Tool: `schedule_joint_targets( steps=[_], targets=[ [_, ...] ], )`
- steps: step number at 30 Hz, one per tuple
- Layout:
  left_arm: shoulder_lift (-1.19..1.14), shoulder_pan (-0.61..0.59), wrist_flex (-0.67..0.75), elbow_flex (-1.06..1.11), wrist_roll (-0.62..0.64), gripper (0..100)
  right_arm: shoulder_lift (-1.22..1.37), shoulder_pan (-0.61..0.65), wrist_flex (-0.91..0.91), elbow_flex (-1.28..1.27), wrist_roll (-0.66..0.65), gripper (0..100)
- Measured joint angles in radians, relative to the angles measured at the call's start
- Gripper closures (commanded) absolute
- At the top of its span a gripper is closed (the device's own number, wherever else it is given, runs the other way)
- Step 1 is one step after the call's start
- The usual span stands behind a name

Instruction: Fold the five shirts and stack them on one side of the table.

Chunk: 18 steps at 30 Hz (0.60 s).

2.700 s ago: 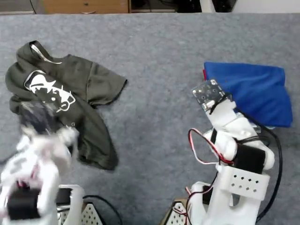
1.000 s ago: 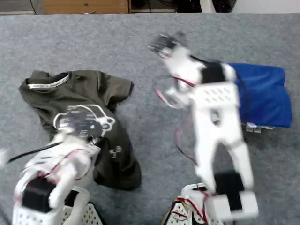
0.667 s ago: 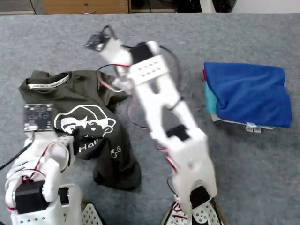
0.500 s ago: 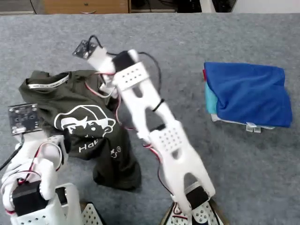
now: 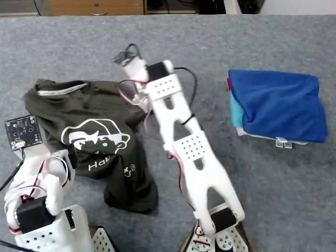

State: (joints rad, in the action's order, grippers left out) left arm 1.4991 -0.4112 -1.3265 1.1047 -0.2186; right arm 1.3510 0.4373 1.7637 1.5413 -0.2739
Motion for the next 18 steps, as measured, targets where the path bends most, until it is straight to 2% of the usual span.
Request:
schedule_joint_targets(
  steps=[3, 7, 13, 18],
  targets=[
    [-0.046, 0.0, 0.017, 0.0, 0.003, 78, -0.08, -0.077, 0.002, -0.11, 0.0, 99.7],
    [-0.222, -0.005, 0.061, -0.006, 0.003, 78, -0.313, -0.158, 0.003, -0.422, -0.006, 99.7],
    [-0.594, -0.025, 0.121, -0.161, 0.038, 78, -0.755, -0.304, 0.002, -0.967, -0.118, 99.7],
    [-0.825, -0.029, 0.166, -0.256, 0.04, 78, -1.057, -0.385, -0.002, -1.303, -0.218, 99.7]
  ],
)
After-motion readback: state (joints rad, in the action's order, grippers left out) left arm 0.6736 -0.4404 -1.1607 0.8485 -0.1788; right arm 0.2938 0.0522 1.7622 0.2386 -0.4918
